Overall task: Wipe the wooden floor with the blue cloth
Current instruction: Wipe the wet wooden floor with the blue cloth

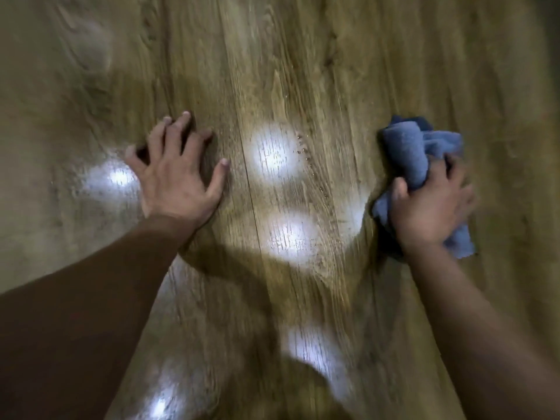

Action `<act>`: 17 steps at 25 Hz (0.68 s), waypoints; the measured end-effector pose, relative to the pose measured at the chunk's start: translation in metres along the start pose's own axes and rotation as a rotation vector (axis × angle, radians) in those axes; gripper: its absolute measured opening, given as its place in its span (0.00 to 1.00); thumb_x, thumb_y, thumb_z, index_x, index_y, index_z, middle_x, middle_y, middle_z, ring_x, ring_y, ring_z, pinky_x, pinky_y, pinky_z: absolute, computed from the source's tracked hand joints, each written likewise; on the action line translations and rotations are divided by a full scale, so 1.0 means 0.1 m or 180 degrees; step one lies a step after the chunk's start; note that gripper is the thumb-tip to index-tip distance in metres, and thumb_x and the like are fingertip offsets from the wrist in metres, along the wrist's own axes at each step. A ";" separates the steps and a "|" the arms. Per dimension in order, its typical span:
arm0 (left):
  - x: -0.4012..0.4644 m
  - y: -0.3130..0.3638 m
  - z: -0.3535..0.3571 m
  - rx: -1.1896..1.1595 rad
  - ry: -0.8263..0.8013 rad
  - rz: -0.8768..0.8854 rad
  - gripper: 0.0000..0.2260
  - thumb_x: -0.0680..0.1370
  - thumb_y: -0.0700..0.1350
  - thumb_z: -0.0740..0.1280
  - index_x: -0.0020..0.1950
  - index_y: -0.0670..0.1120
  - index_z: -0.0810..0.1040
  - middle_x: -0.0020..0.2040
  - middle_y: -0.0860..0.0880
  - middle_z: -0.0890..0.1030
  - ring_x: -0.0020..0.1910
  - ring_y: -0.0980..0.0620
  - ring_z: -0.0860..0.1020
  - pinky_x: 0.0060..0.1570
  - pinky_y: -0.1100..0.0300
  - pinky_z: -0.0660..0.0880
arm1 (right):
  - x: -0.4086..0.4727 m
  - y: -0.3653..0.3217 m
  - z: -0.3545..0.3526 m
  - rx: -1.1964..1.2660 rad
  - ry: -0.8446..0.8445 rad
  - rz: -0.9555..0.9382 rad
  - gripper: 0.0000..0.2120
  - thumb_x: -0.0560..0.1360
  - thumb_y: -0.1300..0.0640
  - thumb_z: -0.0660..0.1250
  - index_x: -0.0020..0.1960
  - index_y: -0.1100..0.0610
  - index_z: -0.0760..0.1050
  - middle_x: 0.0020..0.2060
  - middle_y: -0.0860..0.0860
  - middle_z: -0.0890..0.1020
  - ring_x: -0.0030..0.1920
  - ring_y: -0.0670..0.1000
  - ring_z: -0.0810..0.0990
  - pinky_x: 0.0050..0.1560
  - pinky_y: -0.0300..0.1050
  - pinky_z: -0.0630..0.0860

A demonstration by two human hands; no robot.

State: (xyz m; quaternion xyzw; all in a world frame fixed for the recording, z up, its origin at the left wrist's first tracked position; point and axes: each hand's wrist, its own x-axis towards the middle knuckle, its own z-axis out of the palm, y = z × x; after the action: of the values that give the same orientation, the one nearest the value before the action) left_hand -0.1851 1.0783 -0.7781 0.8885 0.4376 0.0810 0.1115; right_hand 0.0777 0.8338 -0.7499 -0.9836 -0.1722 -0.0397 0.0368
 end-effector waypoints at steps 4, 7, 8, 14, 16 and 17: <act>-0.05 -0.02 0.05 -0.0034 0.0142 0.0068 0.17 0.81 0.56 0.59 0.68 0.54 0.72 0.76 0.50 0.67 0.77 0.47 0.61 0.67 0.44 0.53 | -0.56 -0.69 -0.05 0.0076 -0.0039 -0.0396 0.29 0.67 0.45 0.68 0.68 0.48 0.73 0.74 0.53 0.66 0.54 0.63 0.70 0.52 0.56 0.64; -0.02 -0.03 0.05 -0.0119 0.0292 0.0048 0.16 0.80 0.51 0.59 0.67 0.54 0.74 0.76 0.50 0.69 0.76 0.47 0.63 0.67 0.48 0.52 | -1.49 -0.95 -0.10 0.0218 -0.0466 -0.1702 0.29 0.69 0.43 0.62 0.70 0.46 0.72 0.75 0.54 0.66 0.50 0.59 0.69 0.49 0.54 0.63; -0.02 -0.02 0.05 -0.0130 0.0317 0.0044 0.16 0.79 0.50 0.59 0.67 0.54 0.74 0.75 0.51 0.70 0.76 0.47 0.63 0.67 0.49 0.52 | -1.82 -0.94 -0.14 0.0142 -0.0613 -0.2228 0.29 0.69 0.43 0.61 0.70 0.45 0.71 0.75 0.53 0.66 0.50 0.59 0.70 0.50 0.54 0.63; 0.00 -0.02 0.02 -0.0051 0.0165 0.0011 0.18 0.78 0.50 0.58 0.67 0.55 0.74 0.76 0.52 0.68 0.76 0.48 0.62 0.66 0.48 0.53 | -1.24 -0.62 -0.17 0.0060 -0.0783 -0.4125 0.28 0.69 0.42 0.63 0.69 0.44 0.71 0.75 0.52 0.66 0.50 0.59 0.71 0.50 0.53 0.66; -0.02 0.01 0.01 0.0027 0.0105 -0.0035 0.19 0.77 0.50 0.57 0.68 0.54 0.74 0.77 0.52 0.68 0.76 0.47 0.62 0.66 0.47 0.53 | -0.39 -0.69 -0.07 -0.0010 -0.0586 -0.3843 0.32 0.67 0.44 0.71 0.70 0.46 0.73 0.74 0.54 0.67 0.50 0.62 0.73 0.50 0.54 0.71; -0.02 0.00 -0.01 0.0079 0.0069 -0.0043 0.19 0.77 0.51 0.57 0.68 0.54 0.73 0.77 0.51 0.67 0.76 0.47 0.62 0.67 0.45 0.54 | 0.08 -0.79 -0.01 -0.0020 -0.0480 -0.3514 0.34 0.66 0.45 0.73 0.71 0.47 0.73 0.74 0.55 0.68 0.51 0.63 0.74 0.51 0.56 0.71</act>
State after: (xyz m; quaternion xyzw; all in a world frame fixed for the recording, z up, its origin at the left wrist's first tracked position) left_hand -0.1863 1.0768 -0.7771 0.8859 0.4458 0.0845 0.0963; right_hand 0.0586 0.9104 -0.7432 -0.7476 -0.6640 0.0170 -0.0048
